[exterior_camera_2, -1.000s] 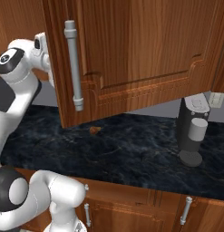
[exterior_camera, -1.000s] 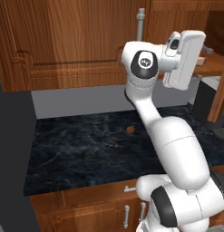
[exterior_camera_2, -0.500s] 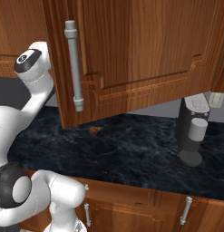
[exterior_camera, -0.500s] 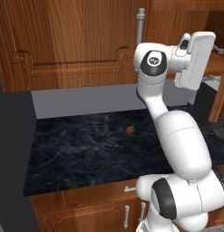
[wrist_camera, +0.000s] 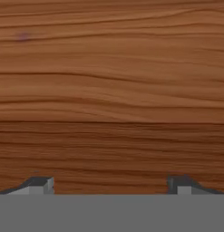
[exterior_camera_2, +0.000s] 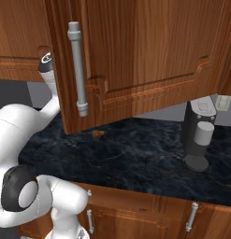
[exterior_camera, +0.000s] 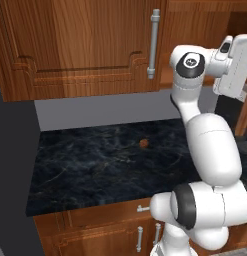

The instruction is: Pick the bar soap and bar soap from the cabinet and place them on the counter.

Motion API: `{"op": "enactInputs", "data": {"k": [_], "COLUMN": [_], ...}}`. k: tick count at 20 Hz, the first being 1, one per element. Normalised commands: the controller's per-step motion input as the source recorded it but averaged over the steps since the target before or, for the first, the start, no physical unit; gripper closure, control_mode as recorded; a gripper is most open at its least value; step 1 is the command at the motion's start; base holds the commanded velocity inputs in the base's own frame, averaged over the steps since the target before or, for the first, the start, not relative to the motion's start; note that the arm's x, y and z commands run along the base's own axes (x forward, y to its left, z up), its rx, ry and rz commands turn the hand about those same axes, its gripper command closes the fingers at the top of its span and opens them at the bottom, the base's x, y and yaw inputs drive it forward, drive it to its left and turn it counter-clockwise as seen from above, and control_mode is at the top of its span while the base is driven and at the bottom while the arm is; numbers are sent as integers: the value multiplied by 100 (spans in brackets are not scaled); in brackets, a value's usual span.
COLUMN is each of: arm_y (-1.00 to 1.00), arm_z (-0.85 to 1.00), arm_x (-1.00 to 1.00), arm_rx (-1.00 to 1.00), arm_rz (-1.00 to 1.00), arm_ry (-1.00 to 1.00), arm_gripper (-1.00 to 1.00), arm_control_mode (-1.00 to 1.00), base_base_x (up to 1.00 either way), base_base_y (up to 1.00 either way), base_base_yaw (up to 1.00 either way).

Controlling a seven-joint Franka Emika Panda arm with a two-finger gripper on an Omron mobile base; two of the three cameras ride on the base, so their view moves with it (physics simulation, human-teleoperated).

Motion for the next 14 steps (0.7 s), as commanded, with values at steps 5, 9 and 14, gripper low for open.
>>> {"op": "enactInputs", "data": {"k": [5, 9, 14], "arm_y": [-61, -66, -71], "arm_z": [0, 0, 0], "arm_x": [-34, -46, -50], "arm_rx": [0, 0, 0], "arm_rz": [-5, -5, -5], "arm_ry": [0, 0, 0], "arm_gripper": [-100, -100, -100], "arm_control_mode": [-100, -100, -100], "base_base_x": [0, 0, 0], "base_base_y": [0, 0, 0], "base_base_yaw": [0, 0, 0]}}
